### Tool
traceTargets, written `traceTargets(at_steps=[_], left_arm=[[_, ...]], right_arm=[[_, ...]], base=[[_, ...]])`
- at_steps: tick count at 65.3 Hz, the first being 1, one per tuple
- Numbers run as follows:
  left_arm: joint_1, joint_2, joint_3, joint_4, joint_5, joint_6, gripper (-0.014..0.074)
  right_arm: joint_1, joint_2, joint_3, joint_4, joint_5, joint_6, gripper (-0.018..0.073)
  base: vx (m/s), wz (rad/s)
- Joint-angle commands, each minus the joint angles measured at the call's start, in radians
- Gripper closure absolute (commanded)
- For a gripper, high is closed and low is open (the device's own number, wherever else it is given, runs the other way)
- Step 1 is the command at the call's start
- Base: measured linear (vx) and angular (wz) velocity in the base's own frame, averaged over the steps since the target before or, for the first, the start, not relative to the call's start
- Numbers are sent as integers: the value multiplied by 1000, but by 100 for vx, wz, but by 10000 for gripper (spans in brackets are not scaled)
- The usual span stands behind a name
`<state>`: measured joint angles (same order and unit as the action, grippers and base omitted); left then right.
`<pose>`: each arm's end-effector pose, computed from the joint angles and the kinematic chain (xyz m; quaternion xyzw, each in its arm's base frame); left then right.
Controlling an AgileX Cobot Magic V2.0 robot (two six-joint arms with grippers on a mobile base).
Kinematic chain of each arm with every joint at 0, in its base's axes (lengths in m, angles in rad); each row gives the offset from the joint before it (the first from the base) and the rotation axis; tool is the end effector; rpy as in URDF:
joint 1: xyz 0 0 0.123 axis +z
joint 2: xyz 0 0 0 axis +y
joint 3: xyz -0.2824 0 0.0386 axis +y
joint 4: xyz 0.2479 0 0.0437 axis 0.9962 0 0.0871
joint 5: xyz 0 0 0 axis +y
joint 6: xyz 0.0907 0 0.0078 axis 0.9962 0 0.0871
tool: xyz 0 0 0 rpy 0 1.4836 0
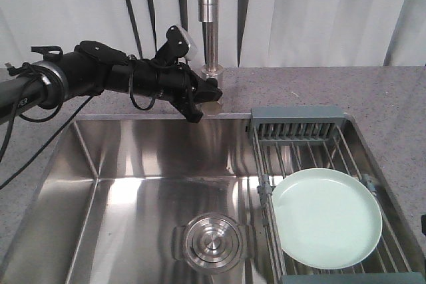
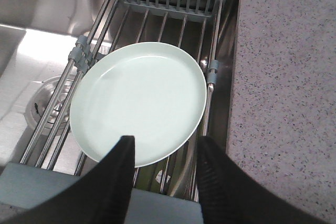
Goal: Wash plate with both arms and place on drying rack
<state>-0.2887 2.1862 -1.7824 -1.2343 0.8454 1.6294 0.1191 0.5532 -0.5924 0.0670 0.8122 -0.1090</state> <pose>0.4514 -0.2012 0.2339 0.4883 0.6944 -0.2905 0.4415 0.0951 0.0158 0.3000 -0.0924 0.8985 0.0340 0.4278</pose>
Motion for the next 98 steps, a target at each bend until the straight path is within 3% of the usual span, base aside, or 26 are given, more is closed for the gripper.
traceTargets(at_steps=[1,12,15,21,24,29,36,42,45,75,87,98], left_arm=[[3,-67,-31,-66,-64,0,603],[4,-120,-30,-62,30,-43,603],[4,-143,-29,-50,67,-84,603],[4,-203,-29,30,132,-243,603],[4,-230,-29,98,151,-338,603],[4,-285,-29,240,158,-562,603],[4,-355,-29,505,177,-874,603],[4,-433,11,681,191,-1059,603],[4,-485,49,734,185,-1122,603],[4,-1111,634,1168,52,-1514,603],[4,-1329,778,1246,18,-1629,603],[4,-1479,885,1275,-7,-1679,603]], right_arm=[[-4,1,-26,-4,-57,1,272],[-4,1,-26,-4,-57,1,272],[-4,1,-26,-4,-57,1,272],[-4,1,-26,-4,-57,1,272],[-4,1,-26,-4,-57,1,272],[-4,1,-26,-4,-57,1,272],[-4,1,-26,-4,-58,1,272],[-4,1,-26,-4,-58,1,272],[-4,1,-26,-4,-58,1,272],[-4,1,-26,-4,-58,1,272],[-4,1,-26,-4,-58,1,272],[-4,1,-26,-4,-58,1,272]], base=[[0,0],[0,0],[0,0],[0,0],[0,0],[0,0],[0,0],[0,0],[0,0],[0,0],[0,0],[0,0]])
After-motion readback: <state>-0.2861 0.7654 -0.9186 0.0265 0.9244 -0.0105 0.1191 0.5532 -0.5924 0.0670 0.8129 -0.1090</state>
